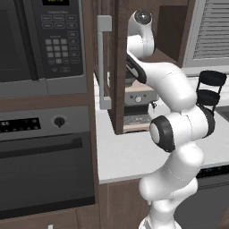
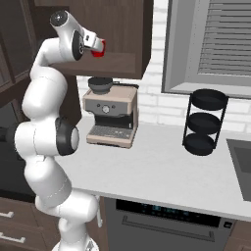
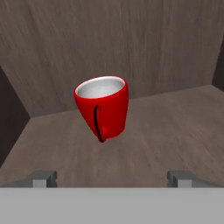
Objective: Gather all objects into one cabinet and sort the glasses and bowls to opposite sides.
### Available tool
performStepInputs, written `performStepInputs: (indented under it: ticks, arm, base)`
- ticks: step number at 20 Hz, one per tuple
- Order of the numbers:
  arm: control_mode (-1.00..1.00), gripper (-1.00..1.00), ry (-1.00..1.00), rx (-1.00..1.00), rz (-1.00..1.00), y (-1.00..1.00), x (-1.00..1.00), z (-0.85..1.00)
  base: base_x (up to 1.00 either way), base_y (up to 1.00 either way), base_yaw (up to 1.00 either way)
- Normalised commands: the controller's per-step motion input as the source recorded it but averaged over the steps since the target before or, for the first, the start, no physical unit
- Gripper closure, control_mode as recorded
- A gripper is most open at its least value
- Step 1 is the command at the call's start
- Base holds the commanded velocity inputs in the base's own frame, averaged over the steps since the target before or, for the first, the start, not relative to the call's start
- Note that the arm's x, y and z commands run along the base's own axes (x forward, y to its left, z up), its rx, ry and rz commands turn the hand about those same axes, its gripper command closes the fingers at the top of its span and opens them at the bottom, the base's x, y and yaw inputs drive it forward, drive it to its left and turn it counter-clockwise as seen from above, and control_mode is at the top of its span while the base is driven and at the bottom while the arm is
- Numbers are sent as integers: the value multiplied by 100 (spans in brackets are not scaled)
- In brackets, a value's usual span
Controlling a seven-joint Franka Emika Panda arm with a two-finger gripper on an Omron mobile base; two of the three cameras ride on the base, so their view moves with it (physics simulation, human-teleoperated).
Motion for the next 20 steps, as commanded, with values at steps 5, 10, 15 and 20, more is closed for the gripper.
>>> performStepInputs:
  ticks: [5,10,15,20]
  arm:
    - [-100,-100,0,-2,0,0,46,-13]
    - [-100,-100,0,-3,0,0,43,-8]
    - [-100,-100,0,-2,0,1,35,0]
    - [-100,-100,0,-2,0,4,32,0]
  base:
    - [0,0,0]
    - [0,0,0]
    - [0,0,0]
    - [0,0,0]
